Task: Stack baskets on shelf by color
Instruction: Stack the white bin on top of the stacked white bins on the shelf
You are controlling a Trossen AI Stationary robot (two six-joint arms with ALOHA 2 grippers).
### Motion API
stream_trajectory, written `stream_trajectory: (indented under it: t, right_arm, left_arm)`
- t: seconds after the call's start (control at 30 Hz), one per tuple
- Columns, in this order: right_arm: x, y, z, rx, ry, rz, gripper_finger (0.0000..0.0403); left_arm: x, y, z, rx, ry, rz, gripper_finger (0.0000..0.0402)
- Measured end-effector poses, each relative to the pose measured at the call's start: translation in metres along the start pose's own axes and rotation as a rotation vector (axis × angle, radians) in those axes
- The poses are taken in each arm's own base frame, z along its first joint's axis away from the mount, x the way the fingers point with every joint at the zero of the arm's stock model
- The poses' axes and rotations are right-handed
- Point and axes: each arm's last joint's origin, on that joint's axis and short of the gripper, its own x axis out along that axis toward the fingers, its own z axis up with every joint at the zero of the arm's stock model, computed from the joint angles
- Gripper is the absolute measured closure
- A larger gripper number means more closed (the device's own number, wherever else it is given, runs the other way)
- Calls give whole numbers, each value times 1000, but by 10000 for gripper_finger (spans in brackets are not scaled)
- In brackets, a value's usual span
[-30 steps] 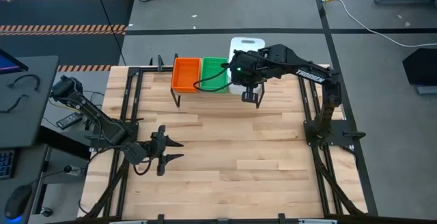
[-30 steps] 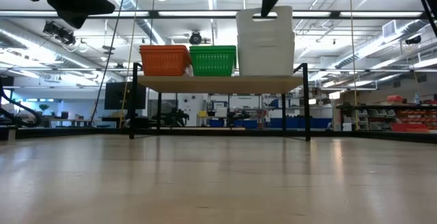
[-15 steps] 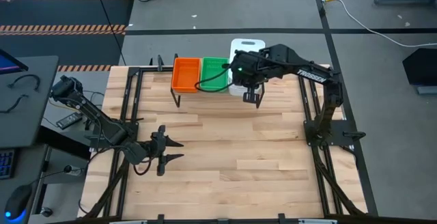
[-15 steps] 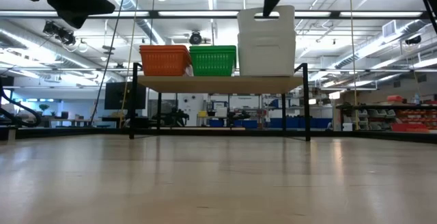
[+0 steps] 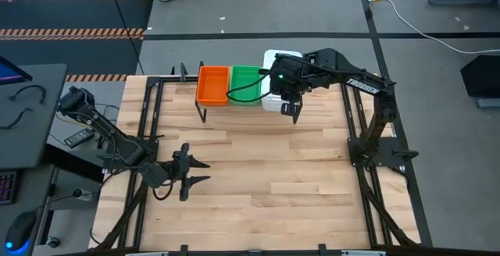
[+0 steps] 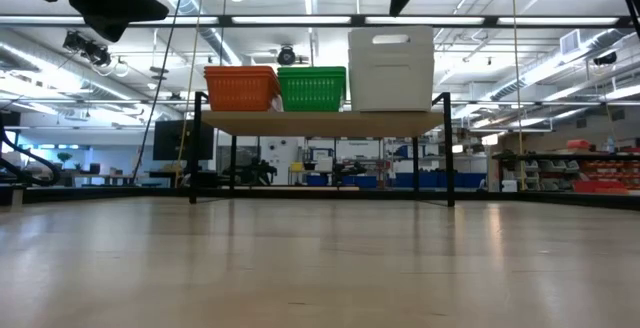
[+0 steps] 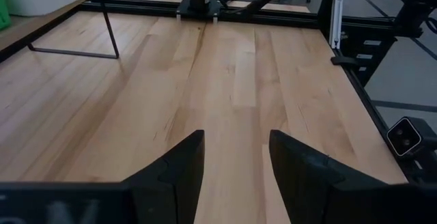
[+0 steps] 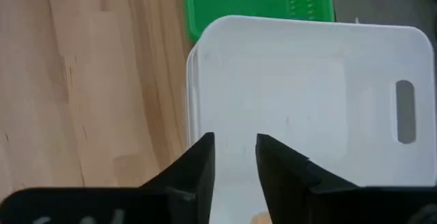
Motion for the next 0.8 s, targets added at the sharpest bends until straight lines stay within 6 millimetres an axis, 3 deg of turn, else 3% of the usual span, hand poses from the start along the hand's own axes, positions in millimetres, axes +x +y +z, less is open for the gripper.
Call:
stream_trajectory:
  t: [0.17,0.33,0.57,0.8]
  right_arm:
    - [-4,4,-1,60,-14,32,281]
    - [-5,33,1,28,-14,152,279]
    - [24,77,-6,-63,117,168,281]
    - [62,90,-21,-64,259,23,282]
  left_arm:
    - [0,0,0,2,0,0,230]
    - [0,0,0,3,0,2,230]
    - [0,0,0,2,-1,2,230]
    - [0,0,0,2,0,1,230]
